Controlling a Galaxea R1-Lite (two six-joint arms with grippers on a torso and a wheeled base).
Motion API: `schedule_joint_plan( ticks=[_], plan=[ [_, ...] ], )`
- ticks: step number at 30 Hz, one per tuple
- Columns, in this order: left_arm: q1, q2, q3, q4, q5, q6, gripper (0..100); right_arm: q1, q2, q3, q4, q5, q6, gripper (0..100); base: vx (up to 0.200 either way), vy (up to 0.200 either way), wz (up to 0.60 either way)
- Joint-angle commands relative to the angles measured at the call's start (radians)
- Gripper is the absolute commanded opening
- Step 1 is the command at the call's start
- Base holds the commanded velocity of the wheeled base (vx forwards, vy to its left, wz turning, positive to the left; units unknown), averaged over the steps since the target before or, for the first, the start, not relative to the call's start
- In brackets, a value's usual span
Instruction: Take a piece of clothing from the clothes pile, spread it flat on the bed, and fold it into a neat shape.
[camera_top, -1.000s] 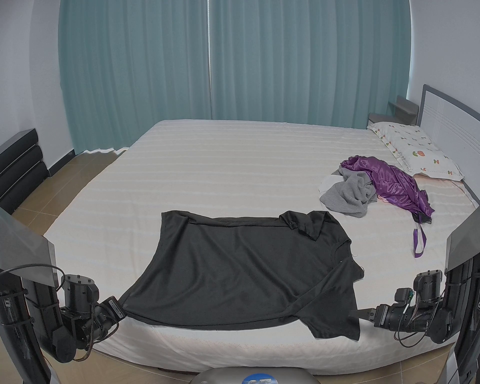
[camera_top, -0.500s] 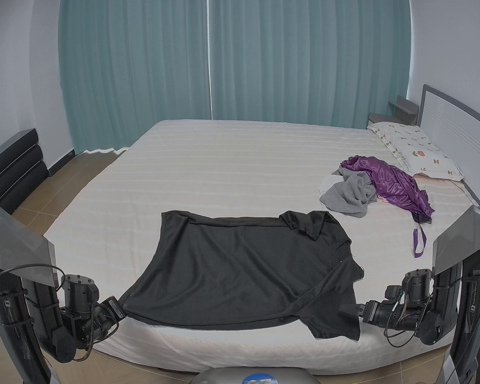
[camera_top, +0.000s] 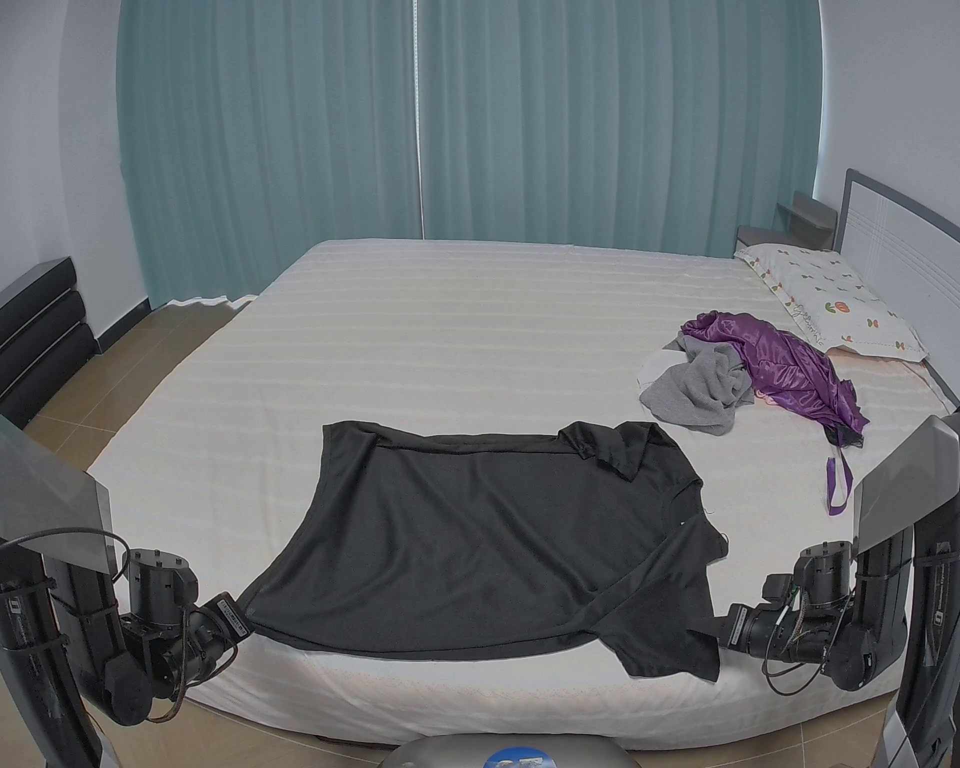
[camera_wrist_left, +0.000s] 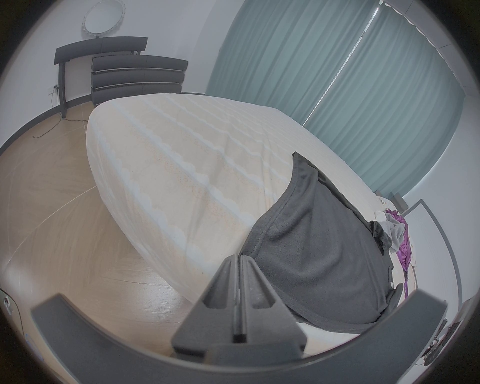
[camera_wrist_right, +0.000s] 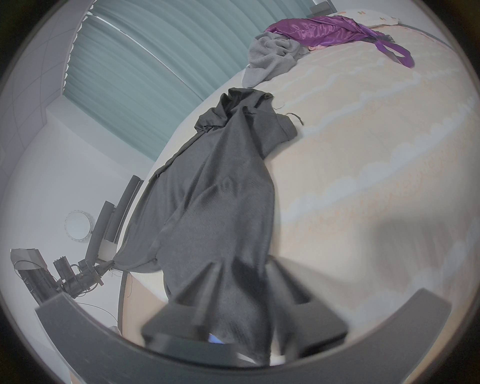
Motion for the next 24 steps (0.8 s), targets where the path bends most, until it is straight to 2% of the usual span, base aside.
schedule_joint_plan(
  ticks=[1, 10, 18, 24],
  plan=[
    [-0.001, 0.000, 0.018, 0.001, 0.000, -0.001, 0, -0.007, -0.007, 0.023, -0.001, 0.002, -0.001, 0, 0.000, 0.000, 0.00],
    [-0.006, -0.045, 0.018, 0.031, 0.000, 0.001, 0, -0.045, -0.061, 0.106, -0.009, 0.008, -0.012, 0, 0.000, 0.000, 0.00],
    [-0.006, -0.072, 0.018, 0.057, 0.002, 0.015, 0, -0.066, -0.110, 0.109, 0.022, 0.010, -0.015, 0, 0.000, 0.000, 0.00],
    [-0.006, -0.115, 0.018, 0.108, 0.002, 0.027, 0, -0.088, -0.175, 0.109, 0.143, 0.013, -0.072, 0, 0.000, 0.000, 0.00]
  ],
)
